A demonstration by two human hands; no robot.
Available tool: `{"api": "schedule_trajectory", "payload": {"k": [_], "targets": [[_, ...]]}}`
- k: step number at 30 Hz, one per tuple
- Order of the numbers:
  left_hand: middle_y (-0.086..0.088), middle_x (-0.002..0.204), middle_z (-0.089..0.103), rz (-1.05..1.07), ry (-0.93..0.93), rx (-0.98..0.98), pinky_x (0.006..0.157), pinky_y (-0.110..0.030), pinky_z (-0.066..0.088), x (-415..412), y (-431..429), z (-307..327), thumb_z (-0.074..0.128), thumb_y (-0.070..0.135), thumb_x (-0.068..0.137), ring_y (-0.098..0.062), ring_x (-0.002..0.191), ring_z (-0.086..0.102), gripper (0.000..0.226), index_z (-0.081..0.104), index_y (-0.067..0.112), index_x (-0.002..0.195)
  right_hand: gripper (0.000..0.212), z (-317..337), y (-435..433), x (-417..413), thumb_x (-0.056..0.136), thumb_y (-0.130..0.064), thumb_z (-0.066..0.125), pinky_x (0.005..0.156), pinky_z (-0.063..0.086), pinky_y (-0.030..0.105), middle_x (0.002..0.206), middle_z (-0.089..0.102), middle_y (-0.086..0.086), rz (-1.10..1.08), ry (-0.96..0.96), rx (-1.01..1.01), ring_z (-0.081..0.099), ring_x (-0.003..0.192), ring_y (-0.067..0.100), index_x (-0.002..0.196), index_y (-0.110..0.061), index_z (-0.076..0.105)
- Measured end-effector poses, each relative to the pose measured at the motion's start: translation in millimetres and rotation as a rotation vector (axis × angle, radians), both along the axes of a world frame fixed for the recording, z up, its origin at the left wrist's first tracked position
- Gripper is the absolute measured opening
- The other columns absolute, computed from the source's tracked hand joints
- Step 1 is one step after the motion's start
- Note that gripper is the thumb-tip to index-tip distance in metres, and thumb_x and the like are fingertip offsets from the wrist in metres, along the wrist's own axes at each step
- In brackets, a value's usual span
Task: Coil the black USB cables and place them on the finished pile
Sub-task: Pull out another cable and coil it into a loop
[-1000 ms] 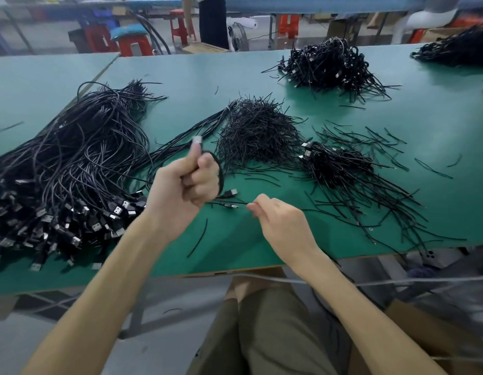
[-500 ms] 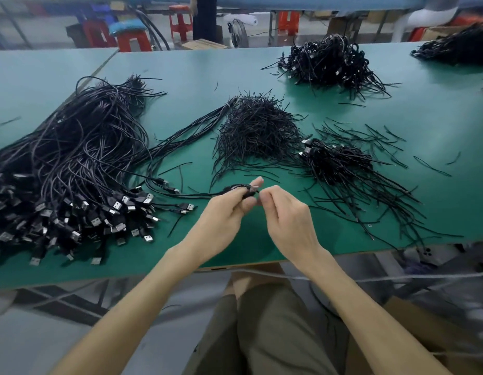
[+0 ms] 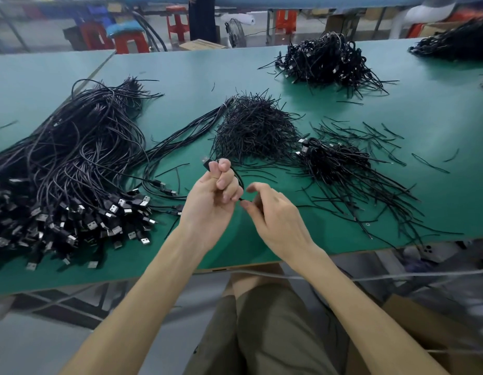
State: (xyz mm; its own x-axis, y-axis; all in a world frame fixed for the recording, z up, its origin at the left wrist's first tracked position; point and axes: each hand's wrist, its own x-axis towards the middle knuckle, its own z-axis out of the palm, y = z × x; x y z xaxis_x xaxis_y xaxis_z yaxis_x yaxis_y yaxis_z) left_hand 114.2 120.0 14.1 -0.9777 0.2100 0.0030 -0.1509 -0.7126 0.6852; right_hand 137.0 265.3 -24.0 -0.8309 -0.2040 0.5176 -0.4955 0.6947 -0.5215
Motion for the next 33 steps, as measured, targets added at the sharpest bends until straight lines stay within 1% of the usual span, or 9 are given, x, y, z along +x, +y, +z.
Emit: {"api": "schedule_trajectory", "payload": {"k": [3,6,10,14,18,22,25,29,33], "targets": [[0.008,0.063,0.038,-0.042,0.070,-0.118,0.065,-0.023,0.040,3.4,1.4,-5.4,0.031,0.030,0.112,-0.009,0.053,0.036,0.033,0.050,0.017,0.087,0.057,-1.8,-1.4,-0.8,0.101,-0.035,0.056,0.084,0.051,0.039,0.113,0.067,0.006,0.048,-0.056,0.006,0.064,0.094,0.027,0.147,-0.005,0.042],[0.006,0.067,0.043,-0.171,0.144,-0.172,0.077,-0.026,0.046,10.7,4.4,-12.6,0.028,0.022,0.113,-0.011,0.060,0.045,0.040,0.056,0.020,0.084,0.061,0.2,1.1,3.6,0.101,-0.029,0.057,0.081,0.052,0.035,0.136,0.063,0.008,0.084,-0.071,-0.078,0.067,0.102,0.027,0.154,-0.009,0.034],[0.003,0.069,0.051,-0.300,0.227,-0.209,0.088,-0.033,0.048,13.8,0.1,-14.6,0.030,0.021,0.110,-0.015,0.073,0.059,0.038,0.056,0.016,0.084,0.060,1.8,6.2,10.6,0.100,-0.030,0.059,0.076,0.058,0.045,0.129,0.067,0.012,0.119,-0.035,-0.125,0.072,0.091,0.033,0.149,-0.002,0.040],[-0.001,0.072,0.057,-0.347,0.211,-0.229,0.086,-0.034,0.053,17.6,-3.2,-17.6,0.035,0.028,0.104,-0.018,0.078,0.060,0.032,0.055,0.013,0.083,0.064,2.2,6.2,11.5,0.096,-0.040,0.051,0.079,0.057,0.039,0.136,0.062,0.006,0.140,-0.067,-0.102,0.070,0.096,0.027,0.151,-0.010,0.038],[-0.004,0.073,0.059,-0.355,0.213,-0.286,0.083,-0.034,0.054,17.1,-4.4,-20.5,0.037,0.028,0.104,-0.020,0.078,0.060,0.031,0.055,0.011,0.084,0.060,-0.1,5.4,8.5,0.097,-0.036,0.051,0.081,0.055,0.039,0.135,0.059,0.002,0.157,-0.108,-0.076,0.068,0.098,0.025,0.150,-0.014,0.037],[-0.009,0.086,0.064,-0.260,0.262,-0.474,0.090,-0.033,0.051,9.8,-15.4,-22.3,0.045,0.028,0.102,-0.025,0.088,0.062,0.027,0.057,0.009,0.088,0.051,1.1,3.9,6.4,0.098,-0.025,0.052,0.069,0.055,0.043,0.116,0.055,0.004,0.118,-0.060,-0.007,0.062,0.080,0.024,0.145,-0.008,0.043],[-0.011,0.091,0.065,-0.169,0.299,-0.676,0.094,-0.033,0.047,6.4,-19.8,-25.0,0.053,0.034,0.098,-0.026,0.092,0.061,0.029,0.059,0.007,0.089,0.051,1.7,5.8,4.1,0.098,-0.022,0.056,0.063,0.054,0.044,0.114,0.051,0.008,0.055,-0.042,0.100,0.057,0.076,0.027,0.145,-0.005,0.045],[-0.003,0.087,0.071,-0.070,0.282,-0.736,0.091,-0.031,0.053,8.6,-25.2,-26.9,0.057,0.019,0.095,-0.022,0.086,0.067,0.020,0.067,0.003,0.089,0.049,-1.8,0.4,4.0,0.100,-0.016,0.059,0.068,0.056,0.045,0.124,0.054,0.013,0.075,-0.067,0.137,0.064,0.086,0.035,0.143,0.001,0.043],[-0.011,0.091,0.077,0.055,0.286,-0.847,0.087,-0.038,0.059,5.3,-26.3,-24.7,0.063,0.001,0.095,-0.027,0.085,0.072,0.010,0.073,0.003,0.092,0.047,-3.7,1.9,3.0,0.103,-0.017,0.055,0.077,0.056,0.046,0.124,0.057,0.015,0.067,-0.105,0.108,0.066,0.093,0.037,0.144,0.002,0.042]]}}
